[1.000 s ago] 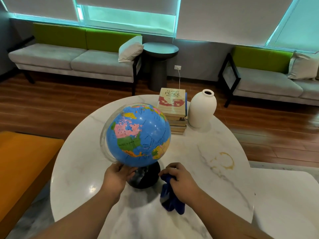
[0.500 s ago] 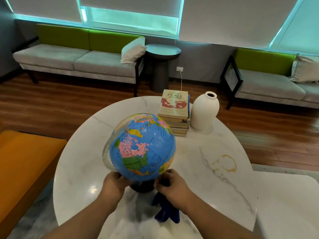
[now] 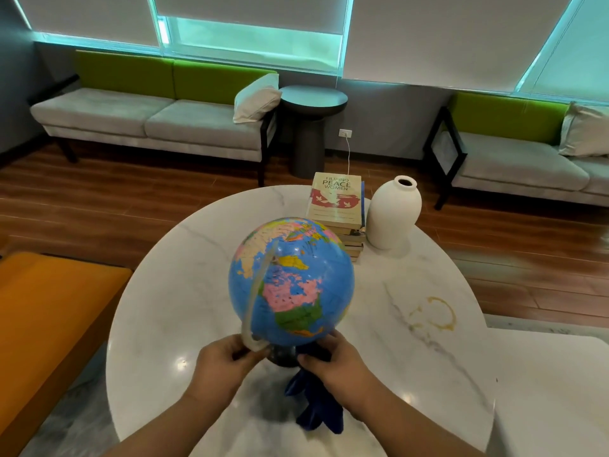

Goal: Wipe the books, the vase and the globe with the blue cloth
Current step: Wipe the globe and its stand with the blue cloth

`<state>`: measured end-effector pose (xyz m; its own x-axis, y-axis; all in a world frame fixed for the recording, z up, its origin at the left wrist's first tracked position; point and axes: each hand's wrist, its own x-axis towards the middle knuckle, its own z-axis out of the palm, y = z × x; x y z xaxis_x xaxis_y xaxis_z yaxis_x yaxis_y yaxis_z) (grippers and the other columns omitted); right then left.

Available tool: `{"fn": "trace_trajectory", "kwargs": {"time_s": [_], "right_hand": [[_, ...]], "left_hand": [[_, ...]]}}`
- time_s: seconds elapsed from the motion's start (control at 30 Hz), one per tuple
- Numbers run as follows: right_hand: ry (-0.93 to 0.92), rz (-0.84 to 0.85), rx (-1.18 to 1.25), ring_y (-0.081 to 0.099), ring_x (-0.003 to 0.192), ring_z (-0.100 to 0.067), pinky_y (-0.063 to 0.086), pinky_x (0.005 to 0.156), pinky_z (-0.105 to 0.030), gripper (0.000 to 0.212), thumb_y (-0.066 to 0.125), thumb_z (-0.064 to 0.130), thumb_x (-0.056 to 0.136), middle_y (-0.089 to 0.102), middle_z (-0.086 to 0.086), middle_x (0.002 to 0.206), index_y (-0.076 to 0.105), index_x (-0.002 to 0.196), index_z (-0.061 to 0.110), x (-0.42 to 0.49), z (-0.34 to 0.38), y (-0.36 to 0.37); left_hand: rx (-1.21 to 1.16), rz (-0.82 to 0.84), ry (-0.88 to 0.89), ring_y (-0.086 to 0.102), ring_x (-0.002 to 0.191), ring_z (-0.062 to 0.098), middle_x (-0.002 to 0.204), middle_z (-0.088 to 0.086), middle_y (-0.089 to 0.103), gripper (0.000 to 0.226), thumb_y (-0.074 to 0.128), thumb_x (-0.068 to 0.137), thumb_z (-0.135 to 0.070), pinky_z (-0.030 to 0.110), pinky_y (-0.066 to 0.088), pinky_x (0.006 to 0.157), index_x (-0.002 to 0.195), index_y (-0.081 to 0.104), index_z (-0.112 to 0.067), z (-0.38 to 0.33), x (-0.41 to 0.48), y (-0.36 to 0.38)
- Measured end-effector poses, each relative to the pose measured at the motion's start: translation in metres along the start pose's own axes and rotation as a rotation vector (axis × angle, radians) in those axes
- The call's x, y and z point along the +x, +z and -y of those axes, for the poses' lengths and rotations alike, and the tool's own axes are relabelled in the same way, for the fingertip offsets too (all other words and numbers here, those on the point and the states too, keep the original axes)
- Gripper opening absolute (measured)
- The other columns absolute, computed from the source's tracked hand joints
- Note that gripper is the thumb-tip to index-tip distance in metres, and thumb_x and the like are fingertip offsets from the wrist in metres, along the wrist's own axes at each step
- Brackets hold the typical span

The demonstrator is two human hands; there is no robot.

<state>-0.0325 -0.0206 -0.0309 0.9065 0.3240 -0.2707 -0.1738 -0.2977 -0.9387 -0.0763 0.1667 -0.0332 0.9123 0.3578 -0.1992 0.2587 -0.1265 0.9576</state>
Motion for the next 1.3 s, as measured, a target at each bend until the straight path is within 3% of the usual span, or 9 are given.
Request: {"fn": "trace_trajectory", "kwargs": {"time_s": [0.13,0.27,0.5,0.63,0.77,0.93,1.07,1.17,1.3], "right_hand": [[0.074,-0.058,0.097,0.066,0.091,-0.002,0.052,0.081,-0.02,0.039,0.075,0.002,0.075,0.069,0.016,0.096,0.063,0.111,0.011,-0.002,-0.006,-0.013],[0.119,-0.094,0.175,0.069,0.092,-0.018,0.056,0.083,-0.031,0.039,0.081,-0.004,0.067,0.071,-0.007,0.102,0.063,0.097,0.013,-0.007,-0.004,-0.016],[0.036,-0.18,0.187,0.069,0.091,-0.012,0.055,0.082,-0.027,0.029,0.084,0.008,0.07,0.071,-0.001,0.098,0.066,0.089,0.021,-0.012,-0.005,-0.017],[-0.012,-0.269,0.021,0.065,0.098,-0.016,0.05,0.091,-0.033,0.016,0.068,0.02,0.087,0.065,-0.005,0.107,0.065,0.077,0.032,-0.013,-0.001,-0.023],[0.027,-0.301,-0.034,0.062,0.094,-0.01,0.045,0.083,-0.022,0.013,0.056,0.029,0.095,0.066,0.001,0.103,0.058,0.083,0.034,-0.009,0.009,-0.038],[0.105,-0.281,0.086,0.067,0.085,-0.01,0.048,0.073,-0.02,0.019,0.054,0.035,0.095,0.072,0.004,0.09,0.066,0.096,0.02,-0.001,0.012,-0.051],[0.128,-0.181,0.115,0.069,0.086,-0.012,0.053,0.077,-0.025,0.023,0.053,0.037,0.096,0.074,0.004,0.088,0.069,0.099,0.021,0.001,0.021,-0.056],[0.131,-0.119,0.084,0.069,0.08,-0.01,0.052,0.069,-0.019,0.024,0.051,0.035,0.097,0.074,0.004,0.086,0.069,0.097,0.019,0.001,0.029,-0.055],[0.148,-0.056,0.1,0.07,0.079,-0.011,0.052,0.07,-0.022,0.024,0.052,0.036,0.097,0.075,0.002,0.083,0.07,0.093,0.019,0.002,0.036,-0.054]], "left_hand": [[0.089,0.119,0.044,0.064,0.067,-0.012,0.062,-0.025,0.067,0.027,0.072,0.08,0.0,0.001,0.044,0.065,0.073,0.069,-0.025,-0.002,-0.001,0.022],[0.176,0.286,0.101,0.061,0.073,-0.018,0.063,-0.035,0.063,0.027,0.062,0.088,0.002,0.0,0.041,0.069,0.081,0.068,-0.024,-0.008,0.0,0.036],[0.225,0.532,0.102,0.055,0.098,-0.022,0.099,-0.032,0.065,0.04,0.049,0.094,0.005,0.001,0.037,0.085,0.107,0.061,-0.031,-0.006,0.004,0.043],[0.242,0.415,0.072,0.058,0.098,-0.015,0.104,-0.022,0.068,0.039,0.055,0.092,-0.002,0.011,0.043,0.094,0.103,0.064,-0.038,-0.004,0.013,0.034],[0.196,0.297,0.027,0.063,0.095,-0.004,0.102,-0.017,0.07,0.03,0.058,0.093,-0.008,0.008,0.049,0.074,0.104,0.063,-0.036,-0.004,0.026,0.025],[0.155,0.258,0.001,0.06,0.101,0.008,0.109,-0.013,0.066,0.032,0.061,0.092,-0.014,0.02,0.045,0.083,0.123,0.057,-0.023,-0.02,0.042,0.024],[0.064,0.276,-0.047,0.061,0.085,0.0,0.105,-0.007,0.066,0.023,0.066,0.089,-0.015,0.009,0.046,0.063,0.11,0.059,-0.023,-0.033,0.045,0.027],[-0.057,0.293,-0.097,0.06,0.075,0.001,0.089,-0.01,0.069,0.031,0.08,0.073,-0.014,0.007,0.045,0.054,0.097,0.062,-0.022,-0.034,0.043,0.027],[-0.128,0.257,-0.148,0.058,0.078,0.011,0.09,-0.003,0.07,0.042,0.068,0.056,-0.025,0.023,0.043,0.064,0.098,0.063,-0.018,-0.034,0.042,0.02]]}}
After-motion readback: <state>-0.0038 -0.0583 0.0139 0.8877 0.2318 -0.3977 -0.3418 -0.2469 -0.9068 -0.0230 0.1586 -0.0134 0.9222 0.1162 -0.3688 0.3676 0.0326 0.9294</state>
